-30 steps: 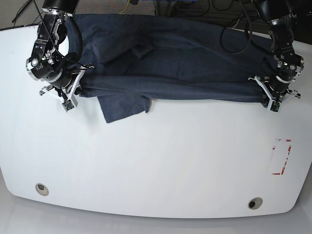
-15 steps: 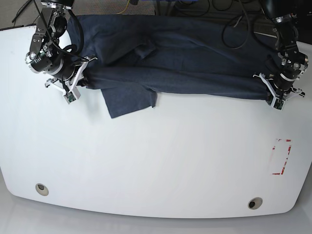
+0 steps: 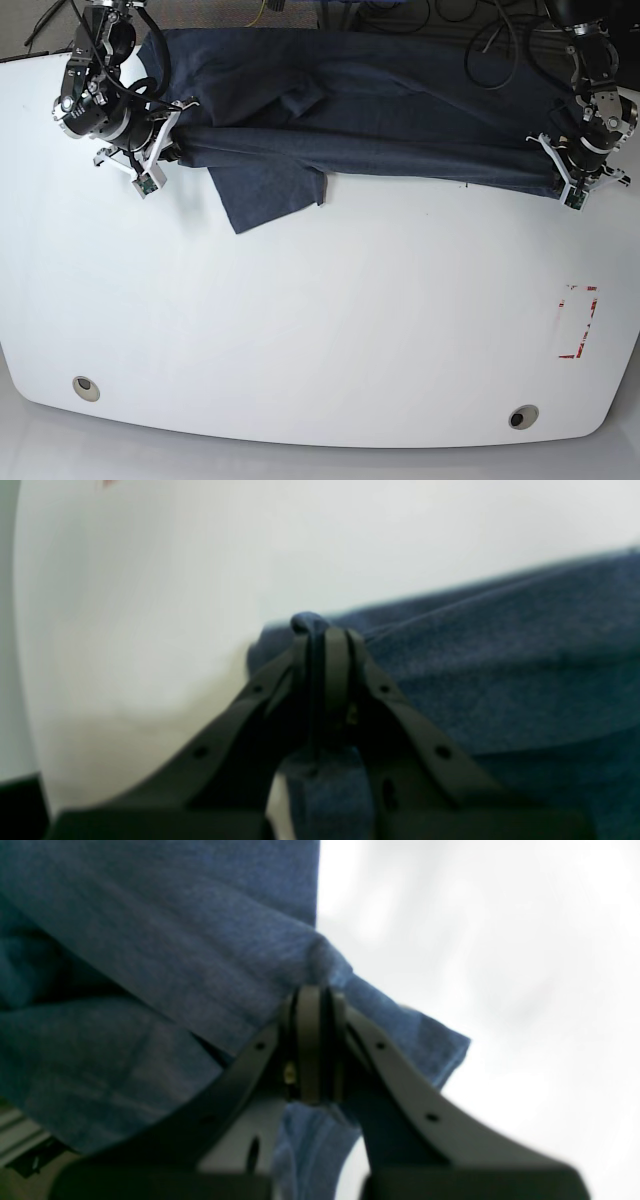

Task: Layout the t-shirt on the table in an organized manner, then fold the t-shirt properly
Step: 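Lift the hem with both grippers and fold it over toward the collar, then open both grippers and release the folded hem onto the shirt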

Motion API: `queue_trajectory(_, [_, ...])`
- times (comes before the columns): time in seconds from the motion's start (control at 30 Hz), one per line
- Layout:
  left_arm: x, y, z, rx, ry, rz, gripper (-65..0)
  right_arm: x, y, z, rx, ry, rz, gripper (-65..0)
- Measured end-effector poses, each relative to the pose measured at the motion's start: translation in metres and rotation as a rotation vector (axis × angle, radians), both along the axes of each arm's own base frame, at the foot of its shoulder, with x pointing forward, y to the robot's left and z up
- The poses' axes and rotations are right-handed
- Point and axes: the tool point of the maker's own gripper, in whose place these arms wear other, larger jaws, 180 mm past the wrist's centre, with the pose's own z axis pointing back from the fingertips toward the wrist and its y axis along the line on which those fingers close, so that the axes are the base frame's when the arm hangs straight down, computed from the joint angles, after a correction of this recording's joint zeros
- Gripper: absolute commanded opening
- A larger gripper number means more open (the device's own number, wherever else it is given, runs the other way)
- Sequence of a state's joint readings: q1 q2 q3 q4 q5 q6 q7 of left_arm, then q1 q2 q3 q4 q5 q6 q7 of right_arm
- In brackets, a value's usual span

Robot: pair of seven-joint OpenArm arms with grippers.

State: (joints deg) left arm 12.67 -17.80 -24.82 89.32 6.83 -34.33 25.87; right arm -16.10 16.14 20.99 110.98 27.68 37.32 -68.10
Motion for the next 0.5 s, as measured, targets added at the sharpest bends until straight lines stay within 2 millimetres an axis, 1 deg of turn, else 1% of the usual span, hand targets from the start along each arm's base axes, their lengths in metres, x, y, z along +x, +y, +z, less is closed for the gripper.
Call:
queue_trajectory(0.03, [-0.001,0.000,-0.001,0.000,0.002,0.000,-65.0,-0.002,0.001,-0.001,0.004,0.004,0.001,-64.6])
queue_trajectory(0.07, [-0.001,0.000,-0.001,0.000,0.003,0.000,-65.0,-0.003,0.001,-0.001,0.003,0.008,0.002,-62.2])
queue_trajectory(0.13, [-0.003,-0.003,-0.002,-0.008,0.003,-0.003,-64.2,-0.006,0.000,-0.004,0.000,0.021,0.002,-56.2])
queue_trajectory(0.17, [-0.004,-0.004,-0.003,-0.008,0.007,-0.006,-62.1,-0.008,-0.001,-0.005,-0.007,0.027,0.002,-51.6])
queue_trajectory(0.2, [-0.006,-0.003,-0.005,-0.006,0.022,-0.003,-60.6,-0.008,-0.002,-0.005,-0.012,0.029,0.002,-48.9])
queue_trajectory(0.23, [-0.007,-0.001,-0.006,0.002,0.036,0.001,-56.4,-0.008,-0.004,-0.005,-0.021,0.031,0.001,-41.9])
queue_trajectory(0.27, [-0.012,0.003,-0.009,0.020,0.070,0.007,-53.7,-0.008,-0.007,-0.005,-0.036,0.032,0.000,-38.5])
queue_trajectory(0.3, [-0.014,0.006,-0.009,0.031,0.085,0.010,-49.7,-0.008,-0.009,-0.006,-0.051,0.035,-0.002,-33.1])
queue_trajectory(0.43, [-0.015,0.022,-0.004,0.074,0.096,0.035,-36.3,-0.010,-0.017,-0.008,-0.098,0.046,-0.008,-19.1])
queue_trajectory(0.5, [-0.014,0.024,-0.002,0.078,0.090,0.040,-32.4,-0.010,-0.019,-0.009,-0.107,0.050,-0.010,-15.9])
